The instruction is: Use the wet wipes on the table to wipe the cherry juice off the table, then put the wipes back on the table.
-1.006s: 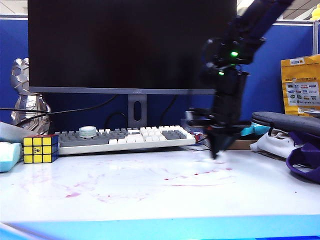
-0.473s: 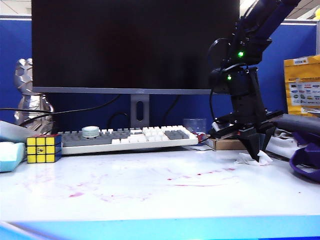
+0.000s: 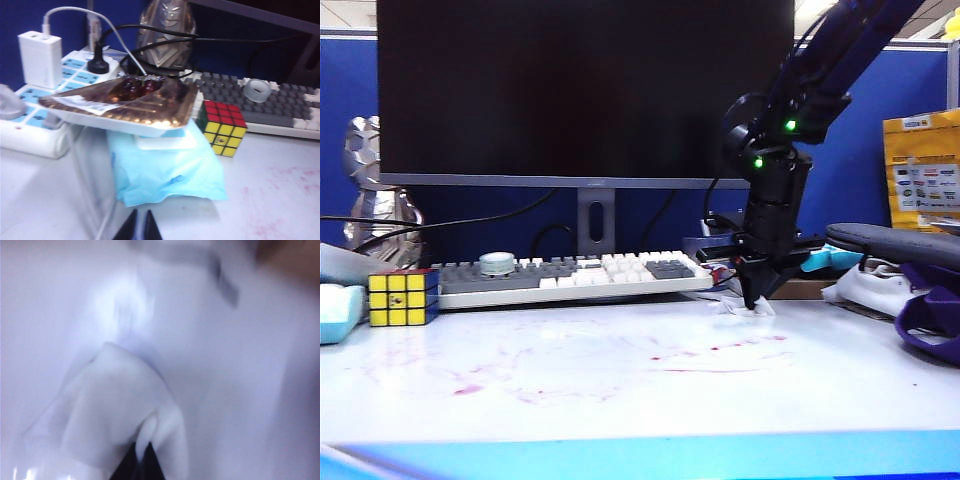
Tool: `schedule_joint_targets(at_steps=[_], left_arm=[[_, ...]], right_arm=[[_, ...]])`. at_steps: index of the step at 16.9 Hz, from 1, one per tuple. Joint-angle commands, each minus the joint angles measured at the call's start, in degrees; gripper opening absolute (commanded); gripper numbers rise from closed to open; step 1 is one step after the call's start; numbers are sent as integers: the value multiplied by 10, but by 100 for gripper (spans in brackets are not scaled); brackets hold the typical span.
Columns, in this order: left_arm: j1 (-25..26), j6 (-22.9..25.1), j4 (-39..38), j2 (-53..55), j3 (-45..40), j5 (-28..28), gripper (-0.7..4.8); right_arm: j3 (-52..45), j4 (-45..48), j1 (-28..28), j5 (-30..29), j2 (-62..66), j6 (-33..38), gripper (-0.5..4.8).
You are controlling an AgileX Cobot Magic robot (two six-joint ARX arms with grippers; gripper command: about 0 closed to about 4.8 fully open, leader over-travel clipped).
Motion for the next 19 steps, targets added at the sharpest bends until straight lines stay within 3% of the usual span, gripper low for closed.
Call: schedule_joint_targets(at_steps=[1, 3, 6, 8, 10, 13, 14, 16, 19], left_arm=[[0, 2, 3, -2, 0, 1, 28], [0, 2, 3, -2, 0, 1, 28], [0, 2, 3, -2, 0, 1, 28], [0, 2, 3, -2, 0, 1, 28], [0, 3, 3, -2, 0, 1, 28], [0, 3, 3, -2, 0, 1, 28], [0, 2, 3, -2, 0, 1, 28], [0, 2, 3, -2, 0, 1, 28], [0, 3, 3, -2, 0, 1, 28]], right_arm=[[35, -20, 2, -22, 42, 19, -1], [57, -22, 11, -70, 54, 19, -1], [68, -33, 42, -207, 58, -22, -1], [68, -53, 80, -233, 58, -55, -1], [70, -55, 113, -167, 58, -61, -1], [70, -43, 121, 48, 58, -40, -1], [70, -43, 112, 92, 58, -35, -1], [70, -44, 86, 127, 57, -18, -1], [70, -45, 31, 125, 57, 26, -1]])
